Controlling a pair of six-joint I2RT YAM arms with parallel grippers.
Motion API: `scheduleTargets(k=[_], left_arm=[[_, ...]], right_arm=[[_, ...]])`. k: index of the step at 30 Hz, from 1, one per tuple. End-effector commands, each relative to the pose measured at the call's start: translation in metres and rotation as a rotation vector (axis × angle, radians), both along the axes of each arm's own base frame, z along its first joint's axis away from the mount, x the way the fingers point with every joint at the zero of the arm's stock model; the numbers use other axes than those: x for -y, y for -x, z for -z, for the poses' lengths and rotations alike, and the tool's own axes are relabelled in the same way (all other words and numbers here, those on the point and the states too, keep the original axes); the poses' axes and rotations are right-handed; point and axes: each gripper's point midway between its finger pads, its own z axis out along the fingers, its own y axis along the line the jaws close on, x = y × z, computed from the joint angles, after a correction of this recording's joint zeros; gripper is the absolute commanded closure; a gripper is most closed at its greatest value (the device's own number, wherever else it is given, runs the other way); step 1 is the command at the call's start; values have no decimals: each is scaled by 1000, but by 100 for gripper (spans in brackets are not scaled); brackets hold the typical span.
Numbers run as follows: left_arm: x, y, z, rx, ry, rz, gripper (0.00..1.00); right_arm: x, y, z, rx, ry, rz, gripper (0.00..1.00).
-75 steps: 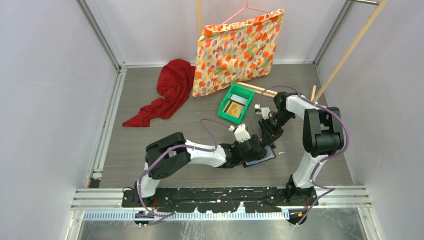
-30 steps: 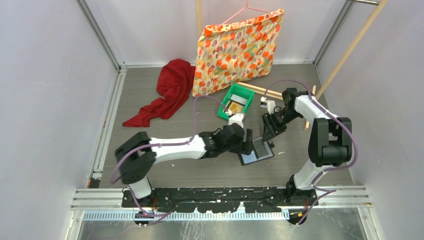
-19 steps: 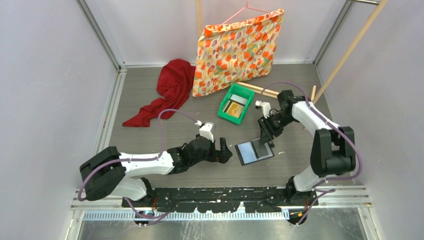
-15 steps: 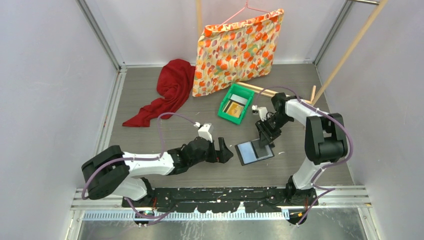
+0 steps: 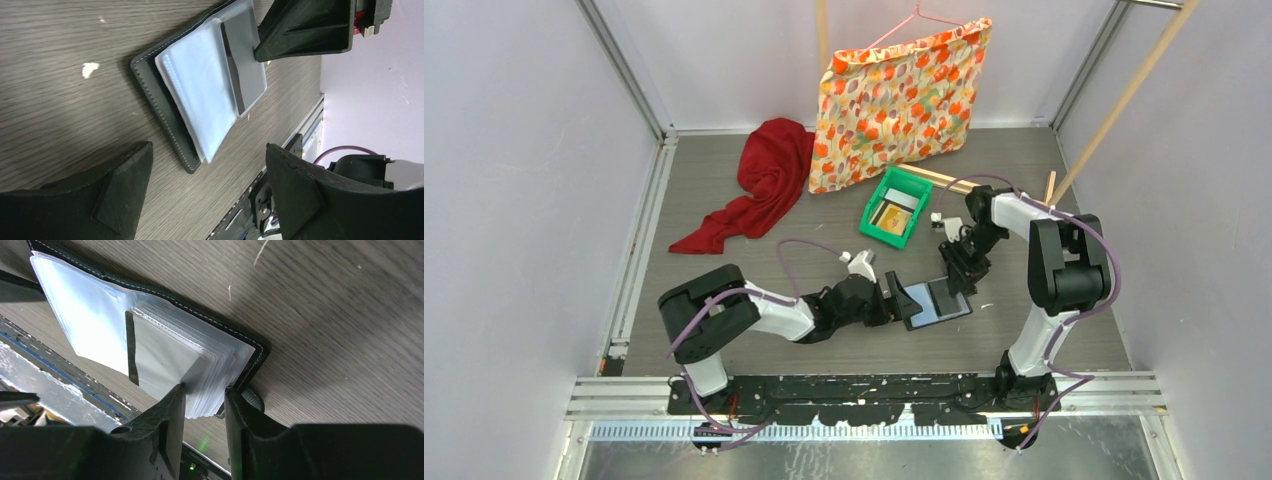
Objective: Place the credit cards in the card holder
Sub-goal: Close the card holder at the center of the board.
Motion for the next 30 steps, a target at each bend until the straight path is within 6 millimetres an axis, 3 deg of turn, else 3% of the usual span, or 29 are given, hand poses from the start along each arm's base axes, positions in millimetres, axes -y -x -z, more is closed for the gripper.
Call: scheduleTargets(k=[1, 7, 11, 15, 17, 21, 25, 30], left_arm=[[7, 3, 17, -69, -52, -31, 15], [4, 1, 30, -87, -81, -74, 15], [11, -3, 24, -51, -26, -65, 15], [21, -9, 2, 49, 117, -6, 17], [25, -14, -19, 101, 228, 5, 22], [32, -12, -39, 141, 291, 42, 29], [36, -13, -38, 119, 258, 47, 35], [29, -17, -15, 51, 120, -2, 35]], right_arm=[[20, -4, 18, -18, 90, -2, 63], [23, -2, 24, -50, 101, 4, 64], [23, -1, 24, -56, 97, 7, 64], [22, -1, 24, -59, 92, 6, 64], [21, -1, 23, -58, 87, 8, 64], [19, -2, 20, -49, 70, 8, 64], [14, -4, 15, -35, 44, 6, 64], [9, -5, 9, -20, 10, 2, 64]])
